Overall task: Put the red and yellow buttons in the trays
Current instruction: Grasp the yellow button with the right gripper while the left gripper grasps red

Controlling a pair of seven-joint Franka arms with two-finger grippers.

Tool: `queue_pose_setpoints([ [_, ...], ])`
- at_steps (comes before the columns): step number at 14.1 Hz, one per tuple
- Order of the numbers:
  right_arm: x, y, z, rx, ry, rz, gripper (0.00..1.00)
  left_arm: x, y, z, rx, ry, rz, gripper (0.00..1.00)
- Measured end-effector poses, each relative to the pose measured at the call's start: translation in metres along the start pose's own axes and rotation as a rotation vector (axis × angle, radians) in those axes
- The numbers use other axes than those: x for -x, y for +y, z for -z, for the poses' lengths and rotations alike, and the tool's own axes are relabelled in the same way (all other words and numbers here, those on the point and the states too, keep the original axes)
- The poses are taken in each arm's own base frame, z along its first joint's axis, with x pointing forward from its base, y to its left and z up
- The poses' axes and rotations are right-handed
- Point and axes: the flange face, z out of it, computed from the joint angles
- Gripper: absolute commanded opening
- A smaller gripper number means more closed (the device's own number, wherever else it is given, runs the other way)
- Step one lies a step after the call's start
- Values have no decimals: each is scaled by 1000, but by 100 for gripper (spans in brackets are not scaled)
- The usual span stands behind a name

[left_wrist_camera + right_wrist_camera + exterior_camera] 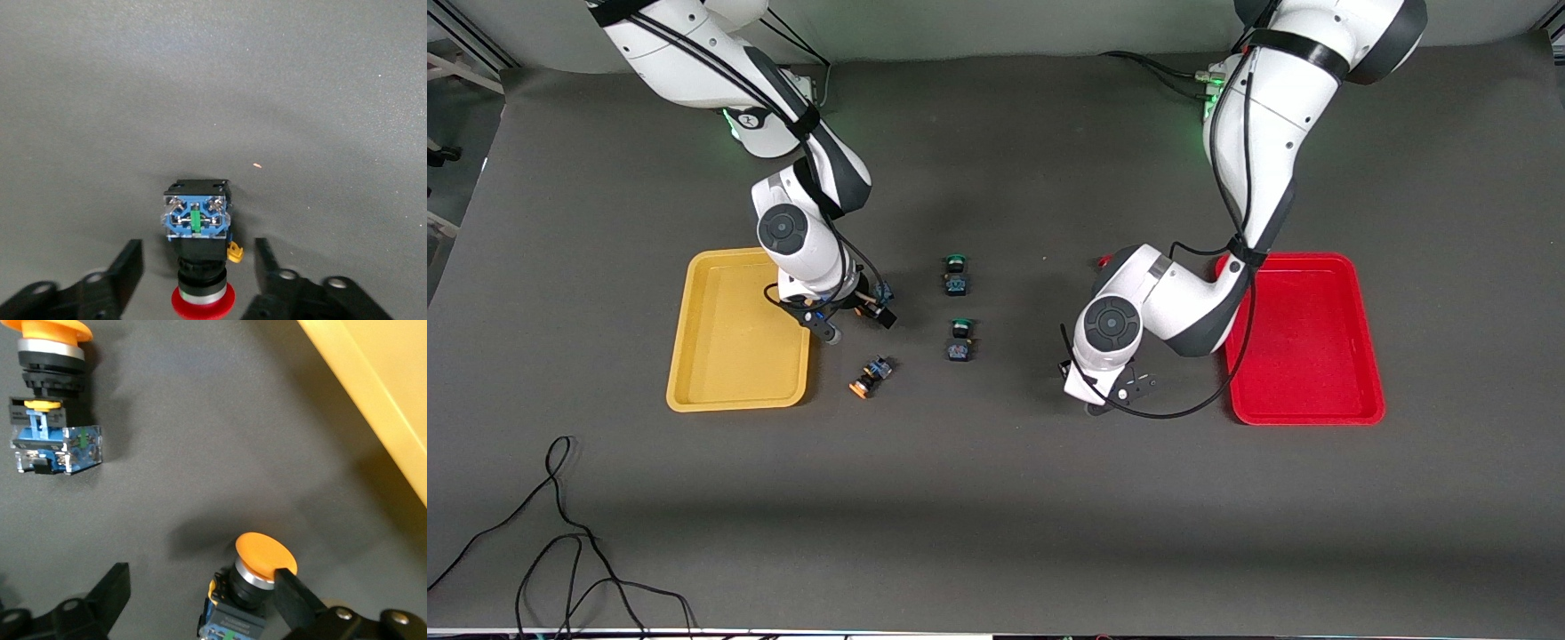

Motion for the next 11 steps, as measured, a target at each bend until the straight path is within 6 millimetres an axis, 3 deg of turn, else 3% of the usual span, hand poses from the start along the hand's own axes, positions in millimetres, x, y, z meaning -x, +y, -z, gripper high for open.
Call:
queue_pose_setpoints([
  [2, 0, 1, -1, 2, -1, -1, 90, 3, -1, -8, 23, 10, -3, 17],
  [3, 0, 2, -2, 5, -3, -1, 92, 4, -1, -10, 31, 13, -3, 5],
  [6, 3, 6, -6, 52, -27, -1, 99, -10, -10, 4, 43, 22, 28, 4],
  [8, 5, 8, -5, 87, -45, 0, 99, -26, -25, 41, 11, 3, 58, 4],
  [11, 7, 8, -2, 91, -47, 3, 99, -23, -38, 141, -76, -21, 31, 4],
])
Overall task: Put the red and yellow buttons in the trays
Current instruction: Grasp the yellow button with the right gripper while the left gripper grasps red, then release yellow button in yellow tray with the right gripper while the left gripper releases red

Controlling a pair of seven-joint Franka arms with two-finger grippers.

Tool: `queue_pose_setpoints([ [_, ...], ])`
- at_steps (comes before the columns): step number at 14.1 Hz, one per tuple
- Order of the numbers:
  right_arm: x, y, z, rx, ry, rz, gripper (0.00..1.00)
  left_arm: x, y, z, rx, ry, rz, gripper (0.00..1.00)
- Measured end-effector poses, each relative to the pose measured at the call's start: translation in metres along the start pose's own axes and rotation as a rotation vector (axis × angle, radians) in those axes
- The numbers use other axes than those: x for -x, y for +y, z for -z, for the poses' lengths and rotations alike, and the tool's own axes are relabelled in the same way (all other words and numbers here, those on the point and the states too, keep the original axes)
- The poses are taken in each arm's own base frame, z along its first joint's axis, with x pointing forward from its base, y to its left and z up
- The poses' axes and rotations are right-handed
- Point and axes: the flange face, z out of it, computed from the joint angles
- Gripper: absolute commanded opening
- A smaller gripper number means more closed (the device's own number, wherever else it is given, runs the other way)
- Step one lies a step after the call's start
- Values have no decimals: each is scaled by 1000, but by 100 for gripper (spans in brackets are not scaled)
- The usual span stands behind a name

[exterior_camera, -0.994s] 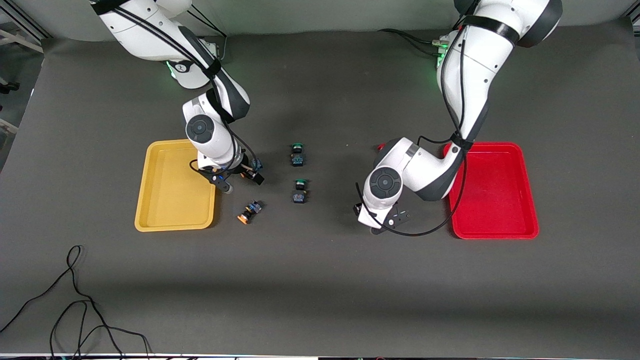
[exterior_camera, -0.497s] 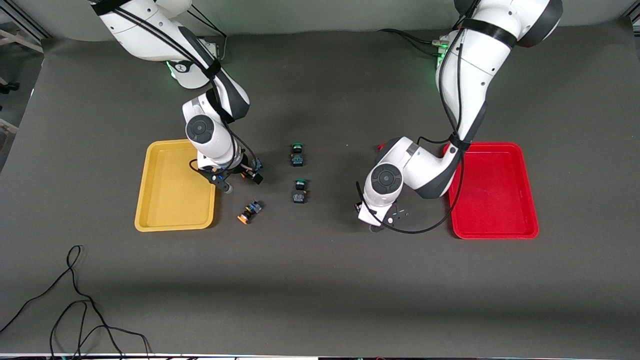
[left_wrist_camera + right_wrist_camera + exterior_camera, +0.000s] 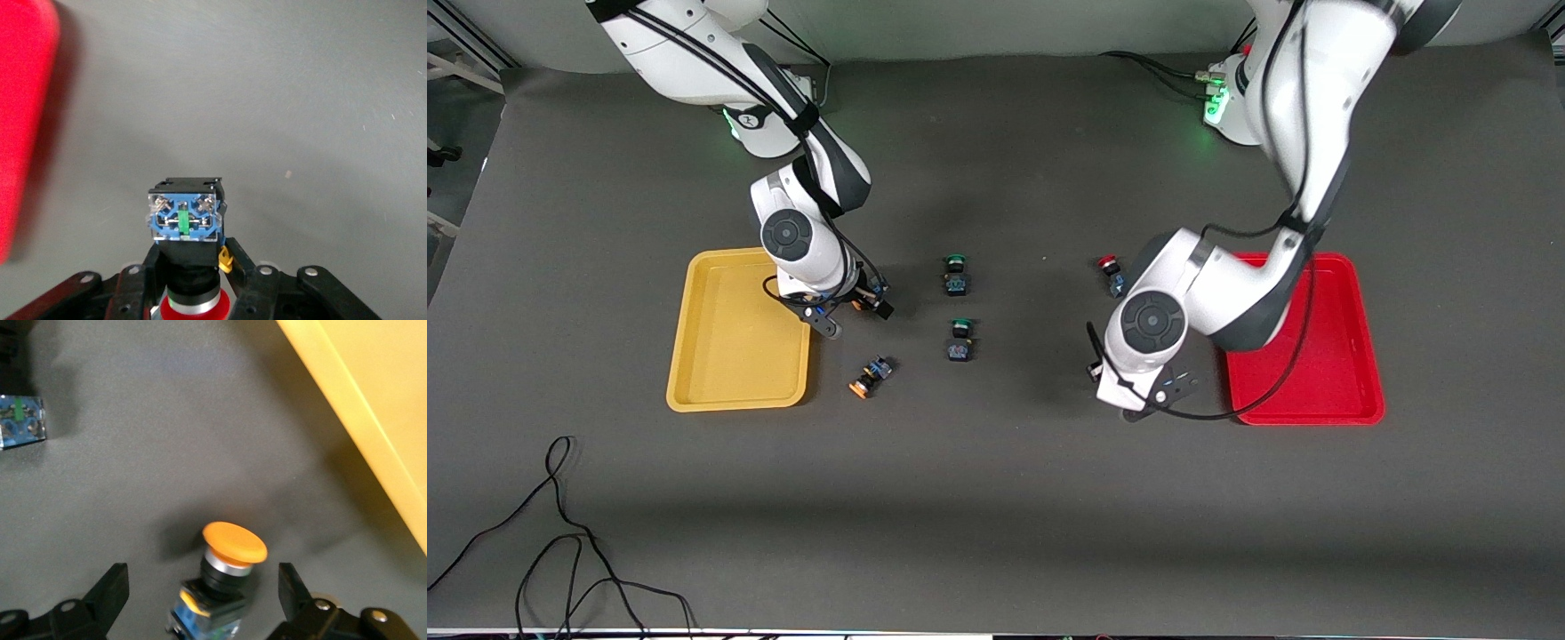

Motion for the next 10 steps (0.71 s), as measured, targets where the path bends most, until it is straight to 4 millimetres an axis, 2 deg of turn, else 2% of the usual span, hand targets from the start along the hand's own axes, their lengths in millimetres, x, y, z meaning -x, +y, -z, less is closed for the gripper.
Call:
queue_pose_setpoints([
  [2, 2, 1, -3, 5, -3, 0, 96, 2, -31, 62, -39, 0, -63, 8],
  [4, 9, -1, -9, 12, -6, -5, 87, -16, -87, 102, -71, -28, -126, 8],
  [5, 13, -3, -13, 13, -6, -9, 77, -33, -122, 114, -79, -47, -158, 9],
  [6, 15, -4, -15, 10, -5, -10, 55, -49, -159, 117, -80, -62, -183, 9],
  [7, 16, -5, -17, 5, -3, -10, 29, -59, -193, 112, -80, -77, -200, 9],
  [8, 16, -5, -18, 5, -3, -10, 16, -62, -218, 99, -78, -83, -205, 8],
  [9, 16, -5, -18, 4, -2, -11, 8, -60, -234, 78, -77, -81, -205, 9],
  [10, 15, -6, -17, 3, -2, -11, 5, -53, -240, 50, -75, -76, -209, 9],
])
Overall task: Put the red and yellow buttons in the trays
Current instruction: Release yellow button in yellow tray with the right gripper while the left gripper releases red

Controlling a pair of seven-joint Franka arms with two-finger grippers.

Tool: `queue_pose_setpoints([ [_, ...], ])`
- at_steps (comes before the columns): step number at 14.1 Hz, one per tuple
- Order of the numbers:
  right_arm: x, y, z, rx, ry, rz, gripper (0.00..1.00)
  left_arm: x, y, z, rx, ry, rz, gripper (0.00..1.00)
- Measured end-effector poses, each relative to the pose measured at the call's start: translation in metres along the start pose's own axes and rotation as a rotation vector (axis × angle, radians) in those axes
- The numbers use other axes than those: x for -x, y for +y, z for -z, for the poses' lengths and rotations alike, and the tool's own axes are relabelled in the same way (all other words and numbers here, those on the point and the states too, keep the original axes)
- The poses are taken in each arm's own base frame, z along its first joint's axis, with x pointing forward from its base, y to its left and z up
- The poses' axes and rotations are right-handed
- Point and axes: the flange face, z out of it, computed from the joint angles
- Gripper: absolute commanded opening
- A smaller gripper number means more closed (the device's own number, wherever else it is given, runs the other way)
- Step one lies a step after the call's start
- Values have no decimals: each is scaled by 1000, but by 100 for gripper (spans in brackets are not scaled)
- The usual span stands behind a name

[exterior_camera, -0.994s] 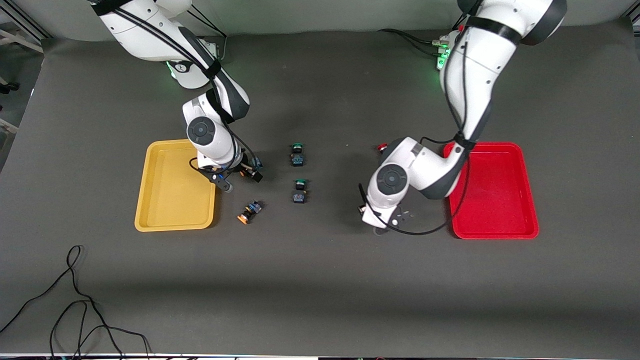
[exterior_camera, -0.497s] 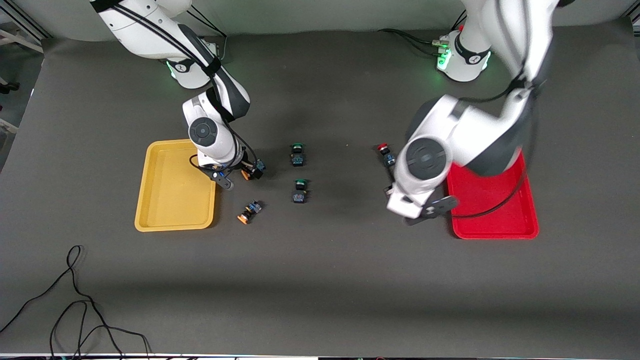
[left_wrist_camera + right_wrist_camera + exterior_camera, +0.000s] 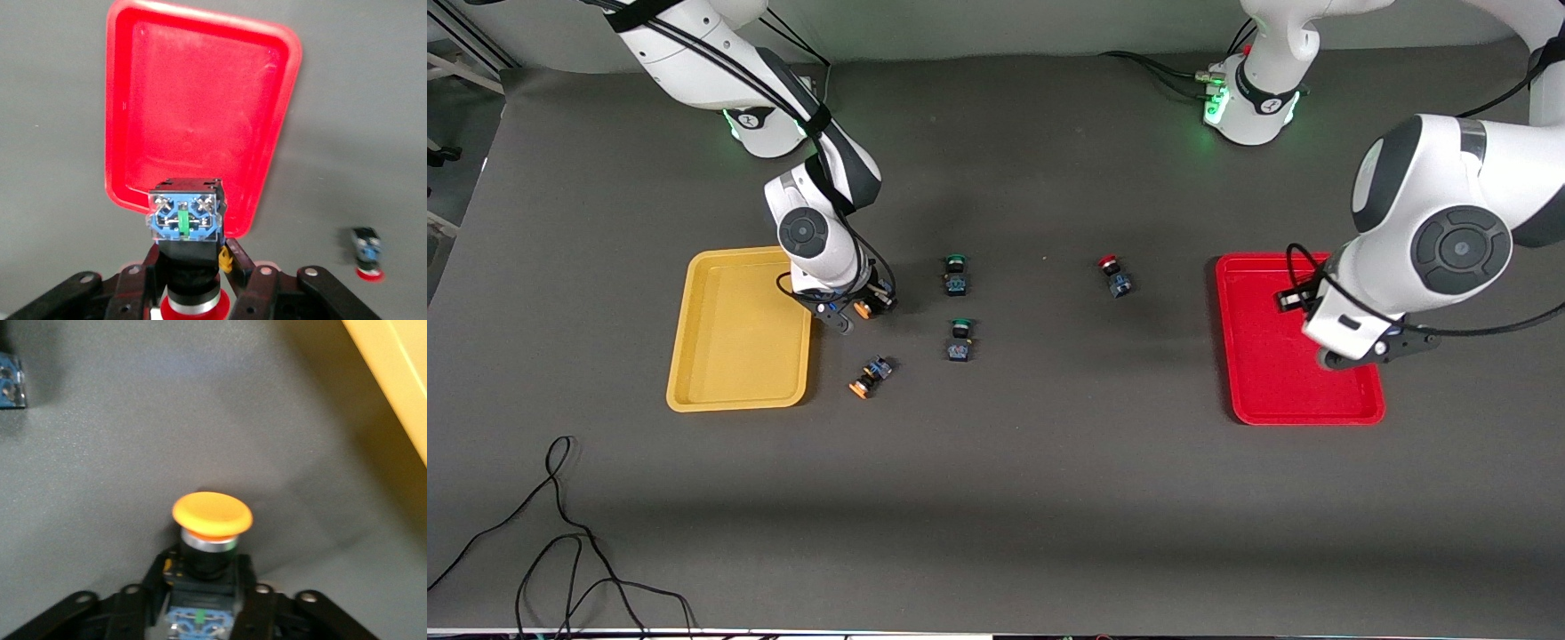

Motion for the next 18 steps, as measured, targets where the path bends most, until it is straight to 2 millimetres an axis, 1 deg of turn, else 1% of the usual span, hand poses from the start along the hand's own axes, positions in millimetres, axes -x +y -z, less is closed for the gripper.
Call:
queue_pose_setpoints([
  [2, -2, -2, 6, -3, 3, -1, 5, 10, 6, -66, 10, 13, -15, 10],
  [3, -4, -2, 14, 0, 4, -4, 5, 13, 4, -97, 21, 17, -15, 12],
  [4, -8, -3, 28, 4, 6, -5, 5, 15, -1, -124, 33, 19, -7, 13],
  [5, -14, -2, 48, 8, 10, -3, 5, 16, -8, -146, 42, 14, 4, 13],
  [6, -23, 3, 72, 9, 16, 9, 5, 17, -15, -162, 49, 5, 17, 13],
  [7, -36, 14, 97, 11, 23, 25, 5, 16, -21, -172, 54, -4, 29, 17],
  [8, -51, 28, 118, 10, 28, 43, 5, 15, -25, -178, 56, -10, 35, 27],
  [9, -69, 46, 133, 7, 31, 63, 5, 16, -25, -182, 59, -9, 36, 61],
  [10, -88, 68, 141, 2, 33, 84, 5, 18, -24, -187, 62, -6, 34, 99],
  [11, -106, 92, 139, 1, 30, 105, 5, 20, -24, -190, 63, -7, 33, 100],
  [12, -122, 116, 130, -1, 28, 129, 5, 21, -24, -192, 62, -10, 32, 100],
  [13, -134, 139, 117, -4, 30, 150, 5, 21, -24, -191, 61, -11, 32, 100],
  [14, -142, 161, 102, -5, 31, 168, 5, 22, -24, -188, 55, -18, 33, 100],
  [15, -145, 179, 87, 1, 27, 182, 5, 24, -24, -181, 44, -29, 36, 100],
  [16, -145, 189, 75, 10, 17, 193, 5, 27, -19, -169, 30, -37, 46, 100],
  [17, -142, 193, 67, 19, 9, 198, 7, 32, -6, -152, 13, -38, 68, 100],
  [18, -141, 194, 60, 26, 6, 201, 8, 41, 15, -131, -2, -32, 97, 100],
])
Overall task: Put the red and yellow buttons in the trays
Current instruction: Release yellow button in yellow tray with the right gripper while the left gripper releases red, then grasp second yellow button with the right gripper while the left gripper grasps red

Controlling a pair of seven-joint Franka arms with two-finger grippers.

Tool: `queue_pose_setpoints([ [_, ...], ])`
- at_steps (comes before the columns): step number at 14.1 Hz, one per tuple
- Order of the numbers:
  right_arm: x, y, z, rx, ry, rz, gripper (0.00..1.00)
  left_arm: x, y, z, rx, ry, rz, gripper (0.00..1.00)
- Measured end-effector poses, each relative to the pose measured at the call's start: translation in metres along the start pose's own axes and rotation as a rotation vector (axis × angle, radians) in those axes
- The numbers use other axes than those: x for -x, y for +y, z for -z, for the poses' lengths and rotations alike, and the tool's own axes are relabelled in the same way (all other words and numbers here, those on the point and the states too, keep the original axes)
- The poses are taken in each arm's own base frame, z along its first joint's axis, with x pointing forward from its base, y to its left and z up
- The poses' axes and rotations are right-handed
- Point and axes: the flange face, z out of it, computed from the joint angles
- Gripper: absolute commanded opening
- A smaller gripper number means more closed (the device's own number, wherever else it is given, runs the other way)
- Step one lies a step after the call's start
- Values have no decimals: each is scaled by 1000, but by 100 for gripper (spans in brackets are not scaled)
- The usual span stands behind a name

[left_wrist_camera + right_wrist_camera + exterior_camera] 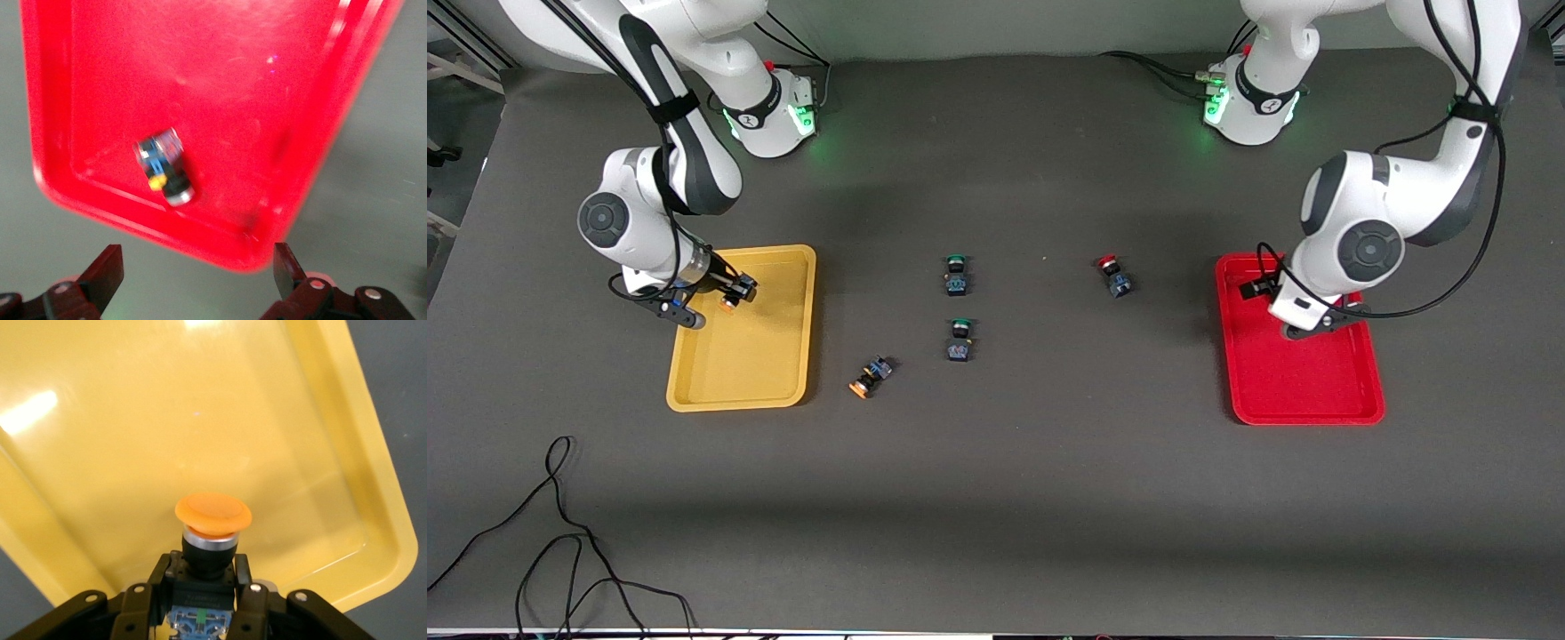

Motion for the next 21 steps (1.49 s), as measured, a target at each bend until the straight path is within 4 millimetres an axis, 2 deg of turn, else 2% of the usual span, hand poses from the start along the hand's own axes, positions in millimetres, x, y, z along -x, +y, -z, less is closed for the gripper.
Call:
queue_pose_setpoints([
  [1, 0, -1, -5, 4, 4, 3, 15, 17, 29, 20, -6, 15, 37, 100],
  [2, -1, -2, -11, 8, 8, 5, 36, 41, 65, 39, -1, 37, 86, 99],
  [3, -2, -2, -17, 11, 12, 4, 95, 68, 103, 50, 4, 64, 136, 100],
  [4, -3, -2, -22, 13, 13, -1, 100, 92, 134, 52, 7, 81, 175, 99],
  [5, -4, -2, -26, 13, 12, -7, 100, 108, 158, 48, 14, 87, 213, 99],
  [6, -4, -2, -27, 13, 11, -9, 100, 114, 175, 40, 34, 89, 244, 99],
  [8, -7, -4, -21, 6, 16, -9, 100, 105, 191, 15, 73, 73, 277, 99],
  [10, -12, -13, 0, -9, 21, -3, 100, 91, 203, -13, 119, 57, 295, 98],
  [12, -24, -32, 48, -29, 14, 2, 100, 82, 213, -36, 151, 42, 298, 96],
  [13, -30, -45, 79, -35, 5, -7, 100, 80, 216, -43, 154, 35, 298, 91],
  [15, -39, -86, 146, -44, 8, -28, 100, 83, 219, -49, 146, 39, 283, 89],
  [16, -40, -111, 172, -49, 16, -35, 100, 87, 222, -50, 146, 53, 266, 90],
  [17, -38, -139, 187, -53, 25, -36, 100, 92, 225, -52, 156, 73, 250, 90],
  [18, -34, -169, 188, -55, 29, -32, 100, 96, 225, -56, 168, 89, 239, 89],
  [19, -30, -199, 177, -52, 24, -27, 100, 101, 223, -61, 181, 105, 226, 88],
  [21, -27, -246, 134, -54, 14, -38, 100, 110, 216, -69, 205, 140, 200, 88],
])
